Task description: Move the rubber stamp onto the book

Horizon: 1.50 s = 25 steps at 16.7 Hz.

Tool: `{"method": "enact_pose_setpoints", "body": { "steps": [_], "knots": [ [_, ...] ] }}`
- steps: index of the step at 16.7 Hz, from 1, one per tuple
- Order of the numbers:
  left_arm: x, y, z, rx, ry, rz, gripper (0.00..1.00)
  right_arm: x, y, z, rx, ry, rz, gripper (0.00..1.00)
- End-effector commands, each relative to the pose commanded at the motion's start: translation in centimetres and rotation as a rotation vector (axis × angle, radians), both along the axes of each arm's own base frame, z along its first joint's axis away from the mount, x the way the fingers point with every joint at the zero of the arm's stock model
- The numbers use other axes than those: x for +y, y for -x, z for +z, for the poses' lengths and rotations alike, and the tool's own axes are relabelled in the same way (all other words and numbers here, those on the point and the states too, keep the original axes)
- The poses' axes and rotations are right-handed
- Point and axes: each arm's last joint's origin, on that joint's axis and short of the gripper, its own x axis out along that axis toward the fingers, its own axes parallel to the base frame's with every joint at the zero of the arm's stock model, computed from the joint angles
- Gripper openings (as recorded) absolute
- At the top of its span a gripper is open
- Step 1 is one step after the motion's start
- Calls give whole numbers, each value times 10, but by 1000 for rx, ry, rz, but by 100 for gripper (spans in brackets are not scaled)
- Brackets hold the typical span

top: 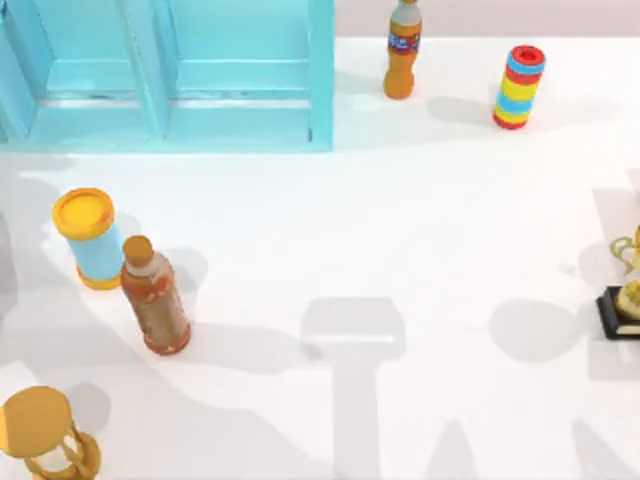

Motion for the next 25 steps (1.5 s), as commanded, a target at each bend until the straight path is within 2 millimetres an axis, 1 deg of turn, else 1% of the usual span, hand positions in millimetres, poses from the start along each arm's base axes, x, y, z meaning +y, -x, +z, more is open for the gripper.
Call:
{"method": "enact_pose_setpoints", "body": {
  "steps": [6,8,10,11,14,16,18,20,22,24,25],
  "knots": [
    [0,0,0,0,0,0,0,0,0,0,0,0,0,100],
    [-1,0,3,-6,-5,-2,0,0,0,0,0,0,0,100],
    [3,5,12,-1,-5,4,0,0,0,0,0,0,0,100],
    [6,10,19,8,-3,9,0,0,0,0,0,0,0,100],
    [19,39,47,48,13,27,0,0,0,0,0,0,0,100],
    [25,66,75,68,26,34,0,0,0,0,0,0,0,100],
    [27,97,107,71,33,36,0,0,0,0,0,0,0,100],
    [23,129,139,59,31,32,0,0,0,0,0,0,0,100],
    [17,159,167,40,22,23,0,0,0,0,0,0,0,100],
    [9,182,187,17,9,12,0,0,0,0,0,0,0,100],
    [7,190,195,7,4,6,0,0,0,0,0,0,0,100]
  ]
}}
